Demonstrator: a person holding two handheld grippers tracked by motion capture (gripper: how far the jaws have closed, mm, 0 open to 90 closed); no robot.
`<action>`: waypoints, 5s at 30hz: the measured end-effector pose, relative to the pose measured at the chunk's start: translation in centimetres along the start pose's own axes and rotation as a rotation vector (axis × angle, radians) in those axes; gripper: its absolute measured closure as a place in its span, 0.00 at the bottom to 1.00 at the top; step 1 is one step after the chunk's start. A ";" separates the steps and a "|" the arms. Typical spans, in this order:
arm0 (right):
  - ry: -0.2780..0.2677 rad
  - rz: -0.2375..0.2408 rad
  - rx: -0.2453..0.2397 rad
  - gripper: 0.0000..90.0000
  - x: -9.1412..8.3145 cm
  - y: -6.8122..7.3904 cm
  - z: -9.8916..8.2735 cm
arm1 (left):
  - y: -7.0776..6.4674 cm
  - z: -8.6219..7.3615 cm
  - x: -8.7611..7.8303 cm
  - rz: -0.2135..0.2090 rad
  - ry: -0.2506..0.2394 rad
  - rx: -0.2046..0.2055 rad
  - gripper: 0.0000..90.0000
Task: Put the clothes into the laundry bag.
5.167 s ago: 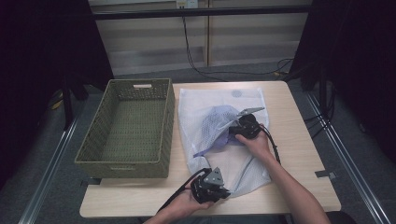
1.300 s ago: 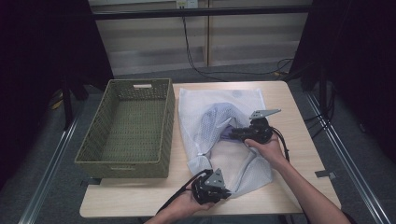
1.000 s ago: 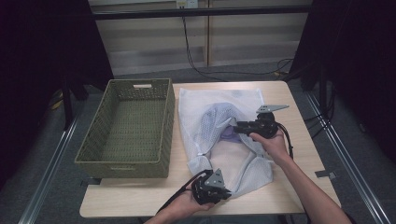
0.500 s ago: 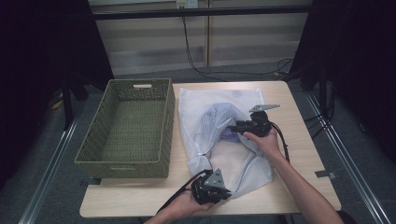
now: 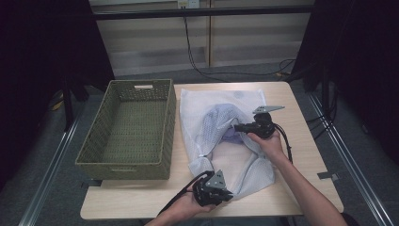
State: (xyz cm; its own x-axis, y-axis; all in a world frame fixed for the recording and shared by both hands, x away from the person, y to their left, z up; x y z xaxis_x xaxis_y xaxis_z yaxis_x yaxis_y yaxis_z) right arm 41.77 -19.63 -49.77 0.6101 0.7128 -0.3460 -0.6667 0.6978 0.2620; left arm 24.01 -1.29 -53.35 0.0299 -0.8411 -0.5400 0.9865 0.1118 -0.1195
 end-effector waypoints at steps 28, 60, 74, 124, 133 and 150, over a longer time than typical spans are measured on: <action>-0.109 0.121 -0.133 1.00 -6.0 4.9 4.5 | 0.1 0.0 0.1 -0.004 -0.013 -0.013 0.96; 0.098 0.195 -0.176 0.99 -8.1 7.5 -3.0 | 0.2 0.1 0.1 -0.004 -0.001 -0.020 0.97; 0.214 0.186 -0.178 0.99 -5.4 6.9 -6.0 | 0.2 0.1 0.1 0.003 -0.006 -0.012 0.96; 0.259 0.104 -0.144 0.96 -11.6 4.1 -8.6 | 4.3 -2.7 -7.1 0.241 0.026 -0.099 0.81; 0.291 0.075 -0.139 0.84 -11.0 3.4 -9.1 | 4.2 -3.5 -7.0 0.257 0.050 -0.102 0.73; 0.305 0.006 -0.149 0.87 -11.2 2.9 -9.0 | 2.4 -4.9 -9.5 0.237 0.108 -0.149 0.97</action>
State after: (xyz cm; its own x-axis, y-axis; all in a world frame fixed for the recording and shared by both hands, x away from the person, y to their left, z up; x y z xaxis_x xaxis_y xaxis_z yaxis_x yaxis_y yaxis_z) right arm 29.16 -26.24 -53.30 0.4650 0.6471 -0.6042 -0.7387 0.6597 0.1381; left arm 25.33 9.59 -52.59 0.2315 -0.7217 -0.6524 0.9191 0.3820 -0.0963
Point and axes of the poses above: each handheld gripper's, and its own axes: x roughly forward along the jaws, z roughly out of its top, y roughly to its left, the point moved 5 cm from there along x, roughly forward along the jaws, and after that the axes turned 11 degrees about -y, right-handed, at the moved point
